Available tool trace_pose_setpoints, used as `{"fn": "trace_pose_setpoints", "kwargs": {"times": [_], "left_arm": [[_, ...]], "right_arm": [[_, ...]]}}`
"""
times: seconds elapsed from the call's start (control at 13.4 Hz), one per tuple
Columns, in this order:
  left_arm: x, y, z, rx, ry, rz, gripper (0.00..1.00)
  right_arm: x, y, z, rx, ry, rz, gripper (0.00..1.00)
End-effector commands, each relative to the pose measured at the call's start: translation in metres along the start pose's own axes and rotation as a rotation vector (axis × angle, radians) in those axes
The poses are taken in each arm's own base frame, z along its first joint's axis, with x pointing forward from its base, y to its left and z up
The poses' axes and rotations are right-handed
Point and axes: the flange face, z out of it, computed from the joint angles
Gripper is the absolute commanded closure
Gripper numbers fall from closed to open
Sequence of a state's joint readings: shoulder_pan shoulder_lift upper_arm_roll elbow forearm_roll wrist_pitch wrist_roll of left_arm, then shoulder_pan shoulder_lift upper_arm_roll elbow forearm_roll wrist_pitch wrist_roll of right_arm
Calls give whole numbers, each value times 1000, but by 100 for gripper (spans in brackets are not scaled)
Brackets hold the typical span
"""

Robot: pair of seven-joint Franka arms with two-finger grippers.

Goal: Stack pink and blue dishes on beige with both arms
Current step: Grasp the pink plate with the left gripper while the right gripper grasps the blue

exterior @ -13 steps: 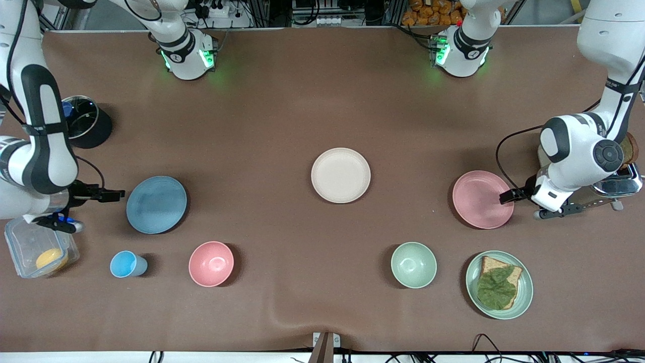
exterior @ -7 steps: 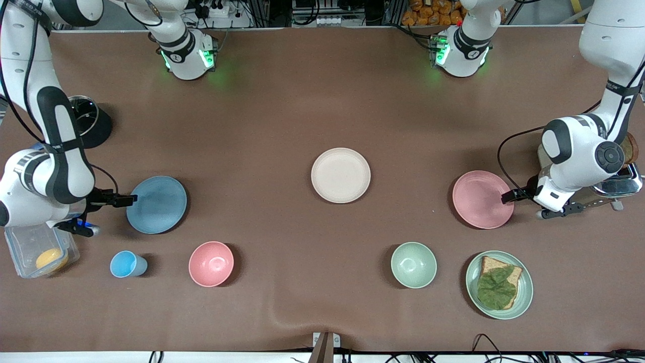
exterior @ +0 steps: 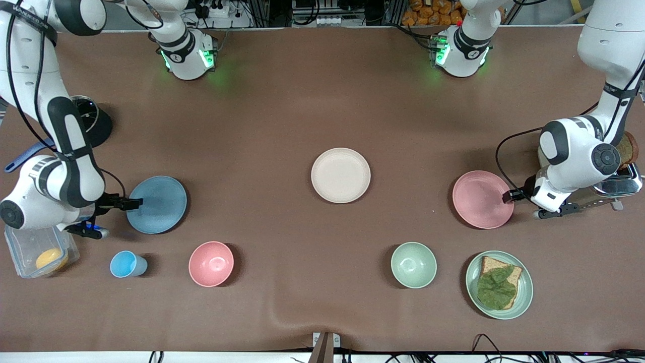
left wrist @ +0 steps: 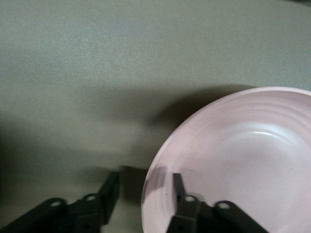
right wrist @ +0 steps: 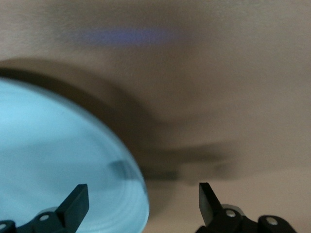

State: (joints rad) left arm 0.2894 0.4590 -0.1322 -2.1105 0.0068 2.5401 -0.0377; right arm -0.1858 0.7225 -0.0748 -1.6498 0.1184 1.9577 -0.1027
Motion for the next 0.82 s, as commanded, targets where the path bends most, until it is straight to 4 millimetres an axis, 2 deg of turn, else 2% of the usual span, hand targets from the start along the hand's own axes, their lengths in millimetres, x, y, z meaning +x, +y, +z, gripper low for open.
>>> {"fn": "trace_pose_setpoints", "kwargs": {"times": [0.0, 0.07, 0.15, 0.22, 0.37, 0.52, 0.6, 0.67, 0.75], "left_arm": [[2, 1, 0, 3, 12, 13, 98], [2, 1, 0, 3, 12, 13, 100], [2, 1, 0, 3, 12, 13, 100], [2, 1, 0, 3, 12, 13, 100], [4, -1, -15, 6, 27, 55, 100], [3, -1, -57, 10, -1, 121, 100], [3, 14, -91, 8, -25, 159, 100], [0, 37, -118, -2, -53, 196, 100], [-4, 70, -143, -10, -72, 253, 100]], "right_arm": [[3, -4, 6, 18, 3, -14, 0], [3, -5, 6, 18, 3, -14, 2], [3, -7, 5, 17, 1, -20, 58], [3, -6, 4, 18, 2, -28, 100], [2, -5, 4, 18, 2, -33, 100], [2, -5, 4, 19, -1, -33, 100], [2, -7, 3, 19, -4, -35, 100], [2, -7, 3, 19, -6, -35, 100], [2, -7, 3, 19, -6, -36, 100]]}}
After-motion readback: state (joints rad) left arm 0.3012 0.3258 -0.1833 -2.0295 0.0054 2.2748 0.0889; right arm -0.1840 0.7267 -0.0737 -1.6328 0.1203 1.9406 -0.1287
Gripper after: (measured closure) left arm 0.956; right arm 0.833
